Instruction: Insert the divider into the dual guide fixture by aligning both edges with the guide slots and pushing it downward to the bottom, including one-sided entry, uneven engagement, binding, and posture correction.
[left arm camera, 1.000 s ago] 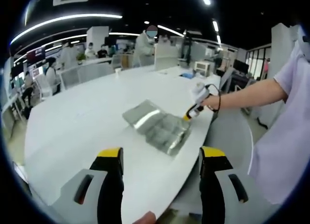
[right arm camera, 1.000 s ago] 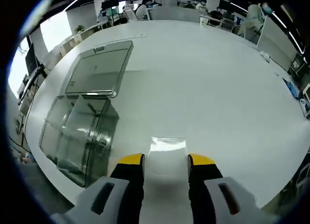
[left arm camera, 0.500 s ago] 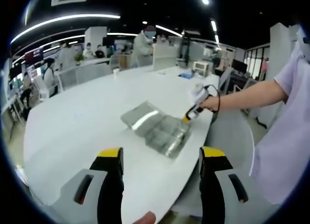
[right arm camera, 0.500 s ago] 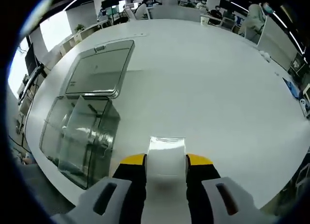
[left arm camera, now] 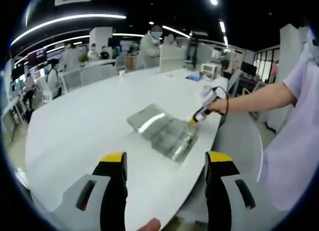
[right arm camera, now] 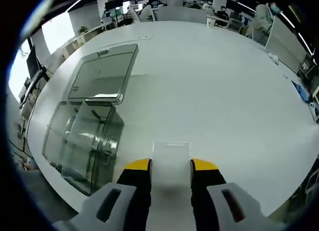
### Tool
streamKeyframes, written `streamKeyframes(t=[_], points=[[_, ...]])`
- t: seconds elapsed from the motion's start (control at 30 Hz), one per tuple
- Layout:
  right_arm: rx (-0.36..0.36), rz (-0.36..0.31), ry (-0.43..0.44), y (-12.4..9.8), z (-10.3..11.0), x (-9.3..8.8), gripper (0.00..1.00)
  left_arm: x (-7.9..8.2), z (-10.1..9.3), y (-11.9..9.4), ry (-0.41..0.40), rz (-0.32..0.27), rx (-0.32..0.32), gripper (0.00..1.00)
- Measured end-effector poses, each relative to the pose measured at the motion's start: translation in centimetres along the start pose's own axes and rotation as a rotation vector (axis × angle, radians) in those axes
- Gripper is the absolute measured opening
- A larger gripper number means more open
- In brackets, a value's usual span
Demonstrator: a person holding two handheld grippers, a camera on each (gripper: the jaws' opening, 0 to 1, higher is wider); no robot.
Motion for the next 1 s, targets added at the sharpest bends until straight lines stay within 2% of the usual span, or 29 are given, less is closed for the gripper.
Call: streamKeyframes(t=[1.0], points=[[0.027, -0.091, 0.006, -1.9, -1.8, 0.2, 0.26, 0.1, 0.0, 0.7, -0.002, 0.010, -0.005, 0.59]])
Point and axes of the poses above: the point that each gripper's makers call its tool centre point, and the gripper's own axes: y roughly forward along the fingers, z roughly to its left, x roughly out of its top, the point moved 10 cm from there along -y, roughly backward along the fingers, and after that the axes turned 6 degrees about -x, right-handed, at the moved point
